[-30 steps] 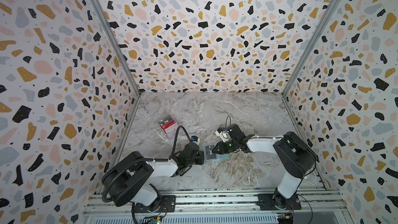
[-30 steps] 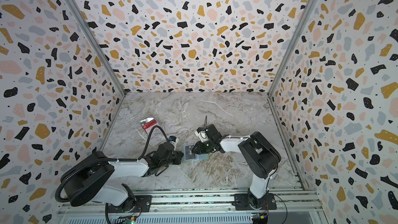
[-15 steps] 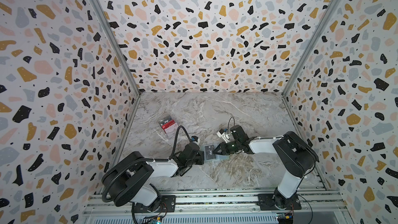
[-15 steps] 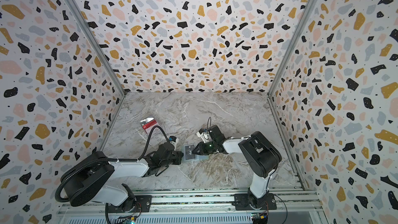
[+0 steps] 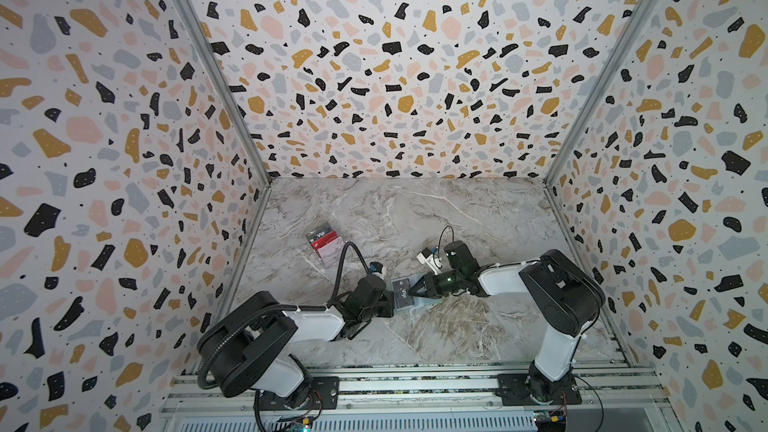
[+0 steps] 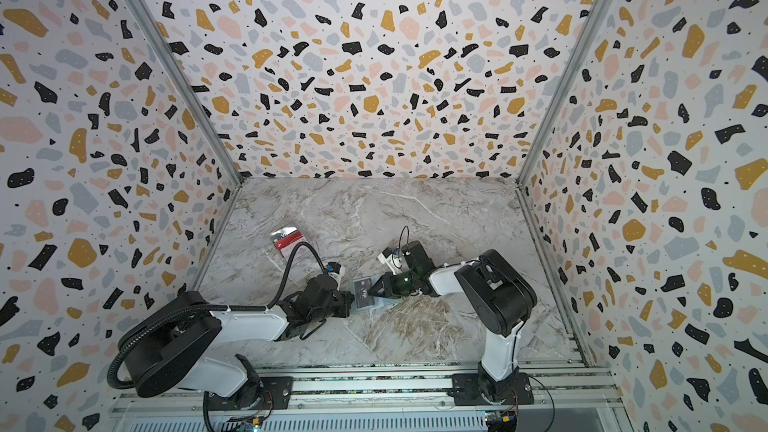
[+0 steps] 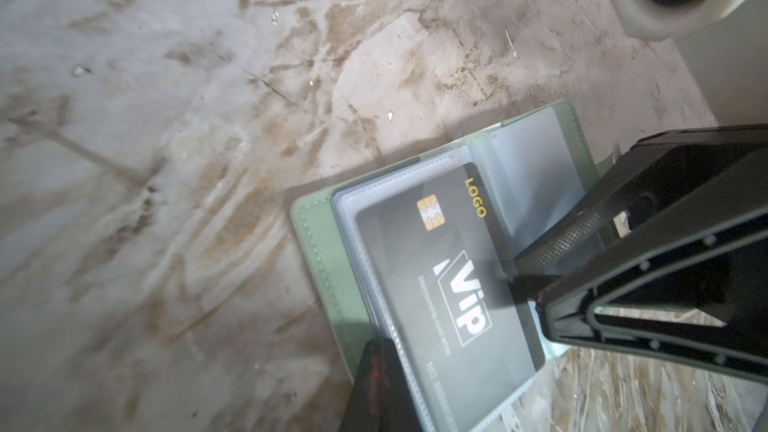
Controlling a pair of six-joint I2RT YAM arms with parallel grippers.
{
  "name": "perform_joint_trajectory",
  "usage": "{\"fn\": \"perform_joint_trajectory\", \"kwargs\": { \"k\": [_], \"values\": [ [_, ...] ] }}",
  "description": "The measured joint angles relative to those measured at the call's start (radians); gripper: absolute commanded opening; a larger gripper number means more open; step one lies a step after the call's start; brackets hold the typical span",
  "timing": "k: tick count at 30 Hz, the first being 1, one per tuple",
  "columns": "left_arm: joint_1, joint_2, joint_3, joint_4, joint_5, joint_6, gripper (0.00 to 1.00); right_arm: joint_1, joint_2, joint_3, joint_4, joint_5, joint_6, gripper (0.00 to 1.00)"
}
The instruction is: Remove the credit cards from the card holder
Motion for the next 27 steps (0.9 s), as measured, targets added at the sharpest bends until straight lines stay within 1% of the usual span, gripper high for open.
{"fn": "perform_joint_trajectory", "kwargs": {
  "k": [13, 17, 22, 27],
  "values": [
    [-0.005, 0.004, 0.008, -0.009, -0.014, 0.001, 0.00, -0.003, 0.006, 0.000, 0.015, -0.024, 0.000, 0.24],
    [-0.005, 0.005, 0.011, -0.014, -0.015, 0.004, 0.00, -0.008, 0.006, 0.000, -0.004, -0.051, -0.023, 0.25],
    [-0.005, 0.007, 0.019, -0.026, -0.018, 0.012, 0.00, -0.017, 0.006, 0.006, -0.047, -0.102, -0.067, 0.30],
    [-0.005, 0.010, 0.024, -0.032, -0.021, 0.019, 0.00, -0.017, 0.006, 0.039, -0.116, -0.129, -0.118, 0.31]
  ]
}}
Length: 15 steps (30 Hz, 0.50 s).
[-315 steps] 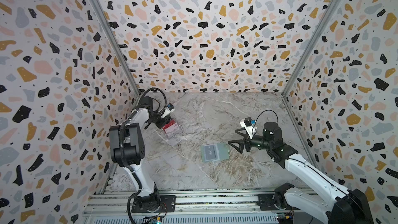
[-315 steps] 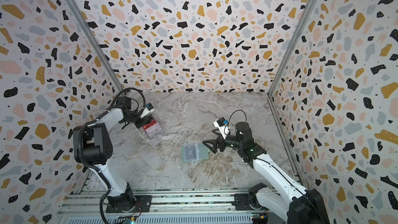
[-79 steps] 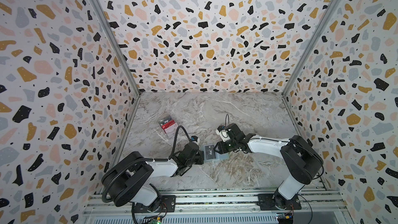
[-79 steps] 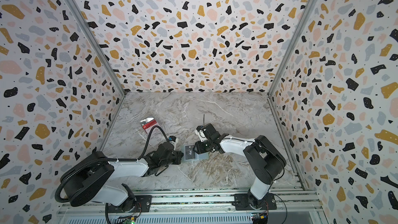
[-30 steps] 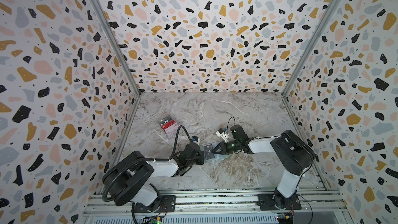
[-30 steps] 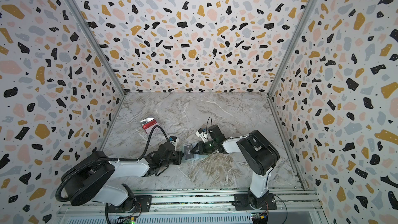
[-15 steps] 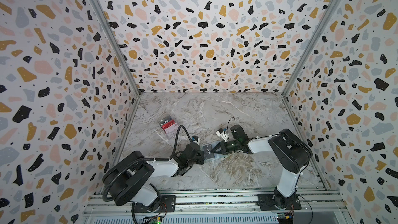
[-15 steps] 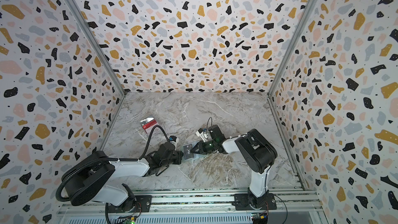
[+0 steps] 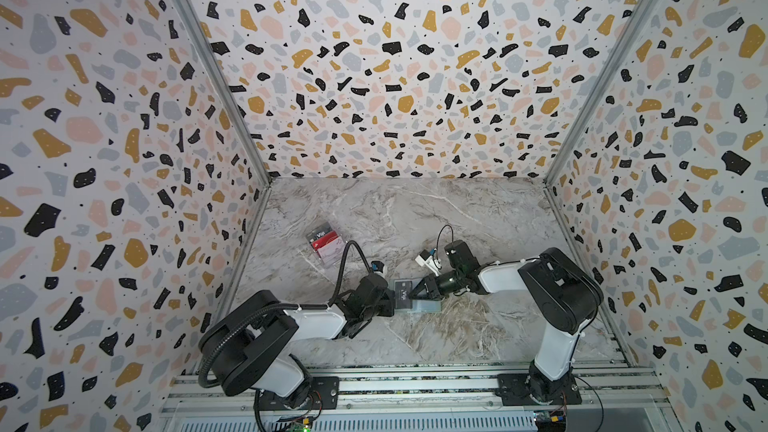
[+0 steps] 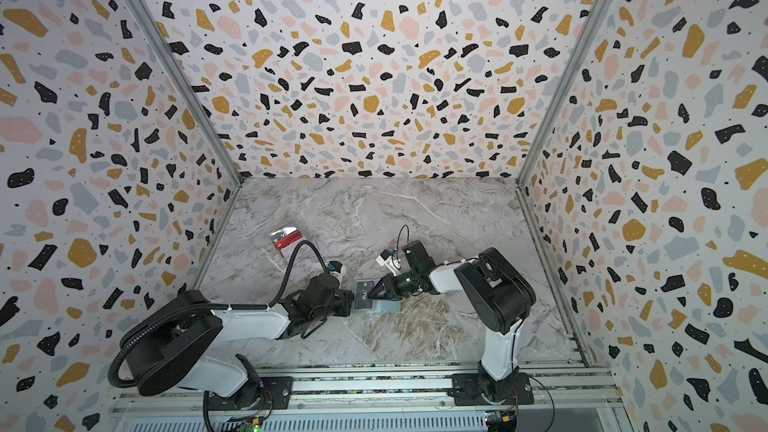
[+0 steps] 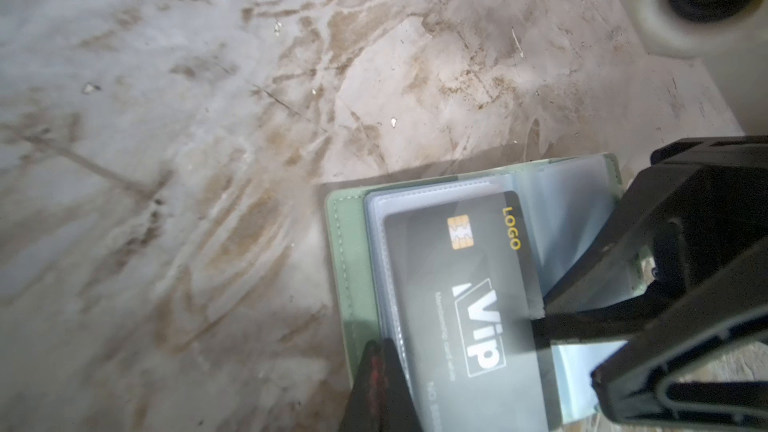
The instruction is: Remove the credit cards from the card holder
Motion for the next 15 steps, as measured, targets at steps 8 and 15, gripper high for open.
{"fn": "perform_joint_trajectory", "kwargs": {
  "k": [8, 15],
  "values": [
    [0.000, 0.002, 0.004, -0.005, -0.001, 0.000, 0.00, 0.001, 0.008, 0.007, 0.027, -0.001, 0.045, 0.31],
    [0.000, 0.005, 0.006, -0.005, -0.003, 0.000, 0.00, 0.032, 0.058, 0.034, 0.072, 0.007, 0.089, 0.31]
  ]
}}
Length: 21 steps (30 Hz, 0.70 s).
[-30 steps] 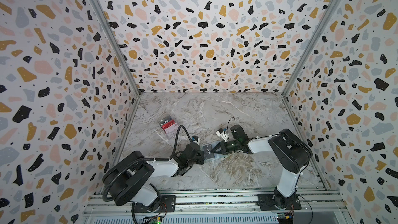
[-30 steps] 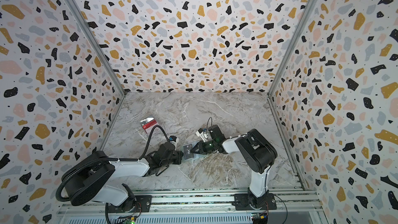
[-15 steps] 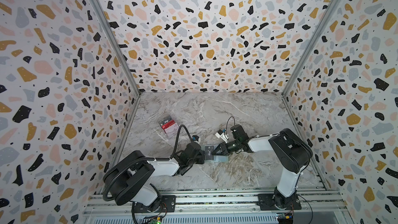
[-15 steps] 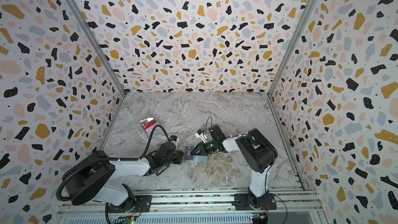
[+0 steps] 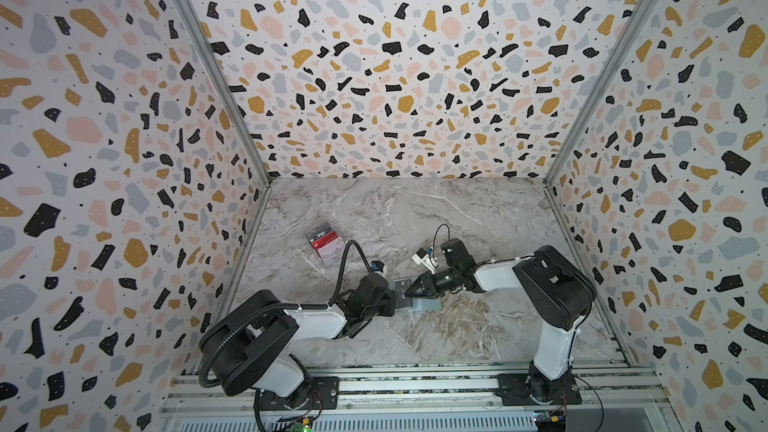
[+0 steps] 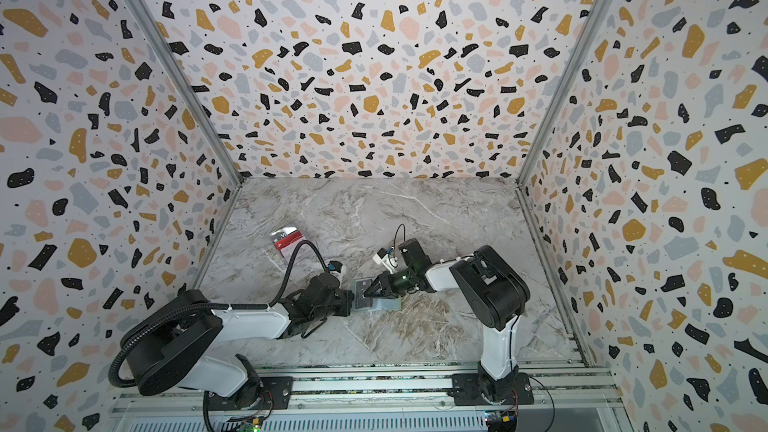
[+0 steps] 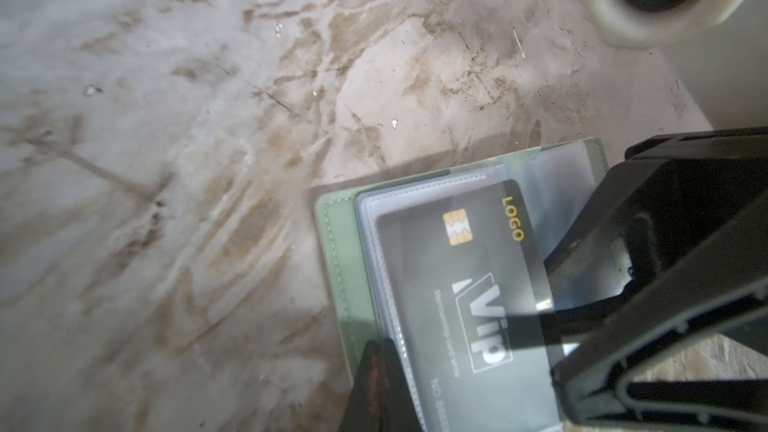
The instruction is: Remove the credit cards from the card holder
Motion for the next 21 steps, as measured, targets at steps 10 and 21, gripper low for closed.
{"fn": "perform_joint_trajectory", "kwargs": {
  "k": [10, 21],
  "values": [
    [-0.001, 0.003, 0.003, 0.001, -0.003, 0.000, 0.00, 0.004, 0.004, -0.002, 0.035, 0.006, 0.028, 0.24],
    [-0.001, 0.014, 0.007, 0.011, -0.008, -0.001, 0.00, -0.044, -0.049, -0.090, 0.139, -0.024, 0.061, 0.23]
  ]
}}
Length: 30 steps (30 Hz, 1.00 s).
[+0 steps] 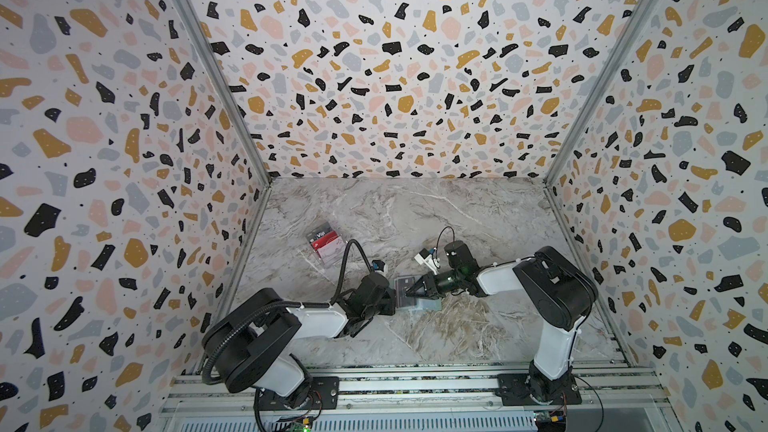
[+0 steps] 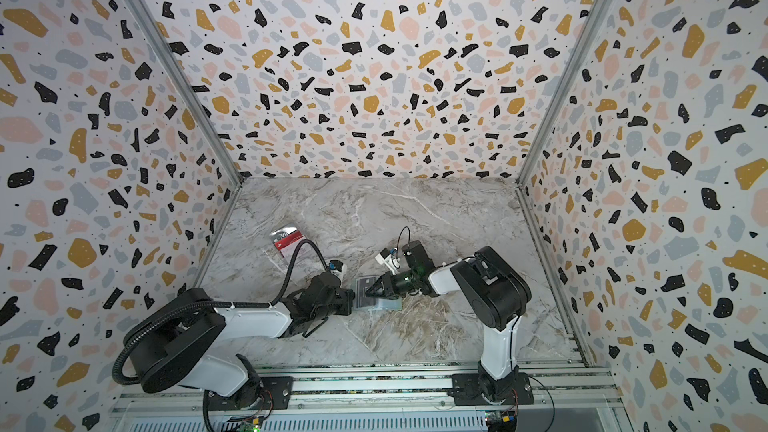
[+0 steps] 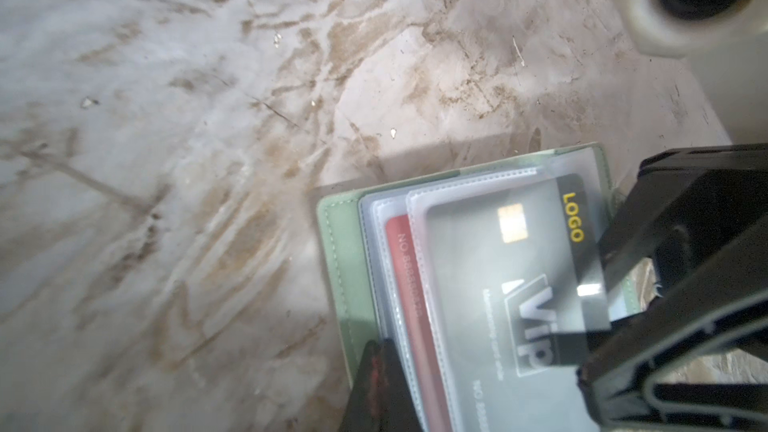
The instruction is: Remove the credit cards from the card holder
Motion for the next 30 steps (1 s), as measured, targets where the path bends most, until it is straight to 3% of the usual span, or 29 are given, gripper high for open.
{"fn": "perform_joint_trajectory", "kwargs": {
  "k": [18, 30],
  "values": [
    [-0.001, -0.008, 0.000, -0.008, -0.004, 0.000, 0.00, -0.056, -0.038, -0.061, 0.026, 0.000, 0.009, 0.06],
    [-0.001, -0.012, 0.000, -0.013, -0.007, 0.000, 0.00, -0.079, -0.112, -0.064, -0.131, 0.072, -0.087, 0.00]
  ]
}}
